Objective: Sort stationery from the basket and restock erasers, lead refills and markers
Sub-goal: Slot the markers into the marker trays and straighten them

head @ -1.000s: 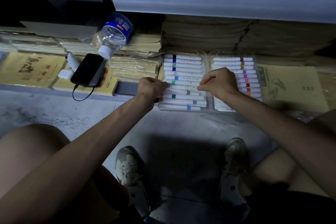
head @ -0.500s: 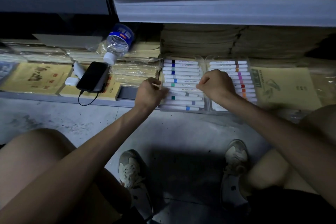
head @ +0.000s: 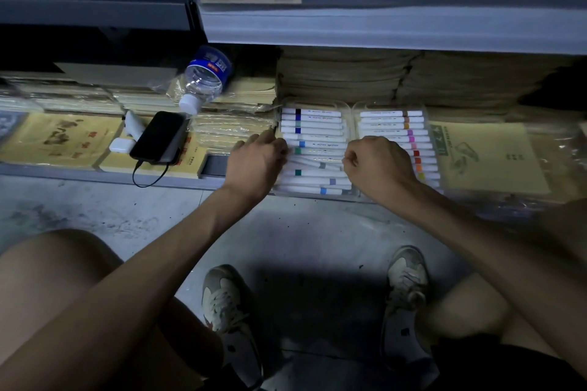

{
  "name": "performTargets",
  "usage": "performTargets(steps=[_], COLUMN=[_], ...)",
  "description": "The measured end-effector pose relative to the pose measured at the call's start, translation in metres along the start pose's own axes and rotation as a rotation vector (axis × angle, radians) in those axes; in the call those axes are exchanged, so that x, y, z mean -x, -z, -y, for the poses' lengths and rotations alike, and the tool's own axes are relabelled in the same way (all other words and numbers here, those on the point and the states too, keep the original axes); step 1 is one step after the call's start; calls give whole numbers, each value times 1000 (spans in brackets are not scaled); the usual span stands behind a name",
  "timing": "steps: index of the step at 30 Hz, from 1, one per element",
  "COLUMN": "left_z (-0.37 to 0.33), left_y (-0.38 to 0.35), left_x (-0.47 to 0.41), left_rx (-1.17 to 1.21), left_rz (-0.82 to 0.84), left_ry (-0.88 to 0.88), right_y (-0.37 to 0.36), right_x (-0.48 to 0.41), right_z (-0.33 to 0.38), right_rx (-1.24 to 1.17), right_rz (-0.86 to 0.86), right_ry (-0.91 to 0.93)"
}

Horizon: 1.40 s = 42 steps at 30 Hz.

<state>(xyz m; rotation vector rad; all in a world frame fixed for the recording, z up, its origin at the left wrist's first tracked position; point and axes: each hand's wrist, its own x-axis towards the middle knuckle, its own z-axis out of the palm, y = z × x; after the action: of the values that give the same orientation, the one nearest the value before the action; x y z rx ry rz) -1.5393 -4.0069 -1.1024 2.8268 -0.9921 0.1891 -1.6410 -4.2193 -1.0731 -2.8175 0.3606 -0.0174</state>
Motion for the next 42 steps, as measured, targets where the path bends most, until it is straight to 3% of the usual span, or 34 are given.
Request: performTargets(steps=[7,12,16,18,22,26,32,42], left_z=[-15,-35,-38,-34,-19,-12,-6,-1], left_y=[50,71,76,74,52,41,41,15], left_x=[-12,-14,-17,-18,-15,-11,-14,-15], left_rx=[762,1097,1265,1243,911,1074,1221,972], left_rz=[-11,-70,-76,-35,170,345,287,213], left_ry=[178,206,242,297,365,553,737,748], right_y=[15,27,31,31,31,30,25,-5], right_x=[-5,-7,-13,-15,-16,-14,-13,-12], right_z=[10,36,37,33,23,12,1,-10], right_rx=[-387,-717,-843,-936,-1233,-1409,-1356,-1161], right_rz=[-9,-5,-44,-27,-17,23,120,213], right_ry=[106,87,39,-52,-264,-402,-408,-482])
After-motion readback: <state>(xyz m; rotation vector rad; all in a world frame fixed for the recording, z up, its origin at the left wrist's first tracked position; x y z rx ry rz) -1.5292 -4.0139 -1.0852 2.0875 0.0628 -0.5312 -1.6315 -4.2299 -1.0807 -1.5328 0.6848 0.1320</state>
